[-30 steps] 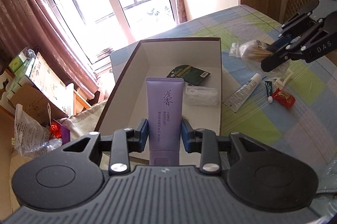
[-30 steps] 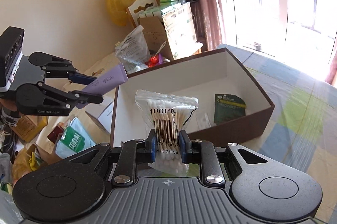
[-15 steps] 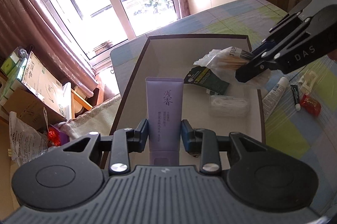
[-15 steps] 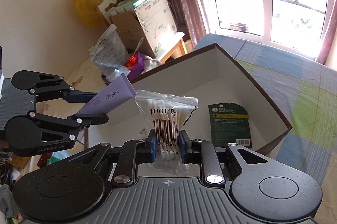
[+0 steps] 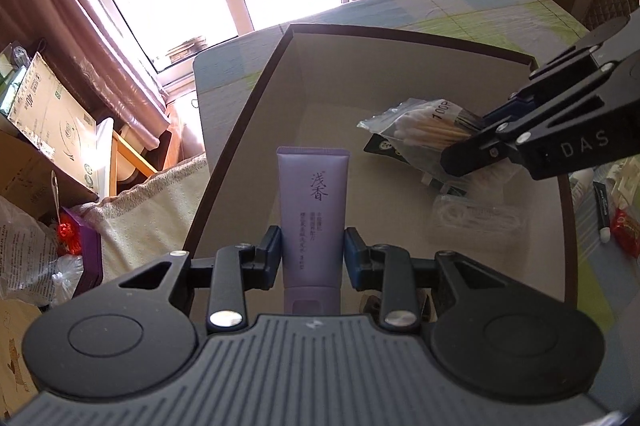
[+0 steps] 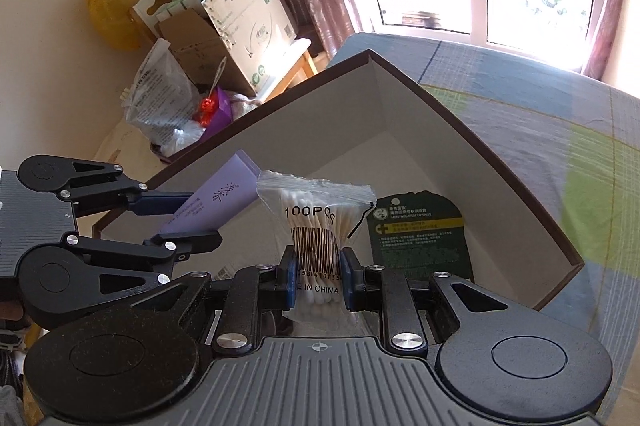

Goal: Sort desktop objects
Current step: 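Carry the cream tube and cotton swab bag over the brown box with both tools, then open both tools to drop the cream tube and swab bag into the box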

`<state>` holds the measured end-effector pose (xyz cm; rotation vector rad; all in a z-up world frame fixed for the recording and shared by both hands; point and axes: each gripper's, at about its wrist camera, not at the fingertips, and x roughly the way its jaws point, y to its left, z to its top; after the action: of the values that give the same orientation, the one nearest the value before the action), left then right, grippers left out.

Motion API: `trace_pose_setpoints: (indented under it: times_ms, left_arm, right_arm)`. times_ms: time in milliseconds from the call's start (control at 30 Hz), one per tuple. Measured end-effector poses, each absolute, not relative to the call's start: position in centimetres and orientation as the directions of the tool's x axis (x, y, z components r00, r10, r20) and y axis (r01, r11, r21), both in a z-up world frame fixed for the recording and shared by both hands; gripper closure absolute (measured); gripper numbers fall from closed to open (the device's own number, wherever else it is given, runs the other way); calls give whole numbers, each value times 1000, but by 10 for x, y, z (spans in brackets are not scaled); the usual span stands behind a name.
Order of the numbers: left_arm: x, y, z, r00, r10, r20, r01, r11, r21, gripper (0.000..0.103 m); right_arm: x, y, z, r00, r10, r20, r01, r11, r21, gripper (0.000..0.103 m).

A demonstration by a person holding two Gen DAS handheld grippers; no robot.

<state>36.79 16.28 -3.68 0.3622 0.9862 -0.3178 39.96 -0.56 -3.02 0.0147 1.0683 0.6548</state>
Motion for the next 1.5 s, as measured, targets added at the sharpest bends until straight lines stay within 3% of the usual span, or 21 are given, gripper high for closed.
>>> trace_pose_setpoints:
  times_ms: [600,1100,1367,1467,1500]
  left_arm:
    - [411,157,-91,433,-66,-899,357,928,104,74]
    - [400,160,-84,435,-40,-900,349,928,127,73]
    - [395,164,-82,438,-19,-899,332,933,142,60]
    - [395,167,-84,434,-10,-901,325,934,146,53]
    - [395,168,-86,432,-6,-902,323,935,148,53]
  right_arm:
    - [429,-5,-54,279,487,-828,-450,828,335,79]
    - [437,11,-65,267,477,-838,-481,819,313,79]
    - [437,26,-74,304,491,-817,-557,787,266,78]
    - [430,29,-75,362,475,-802,-579,789,206,8]
    - [427,29,-74,391,472,-790,-583,791,184,8]
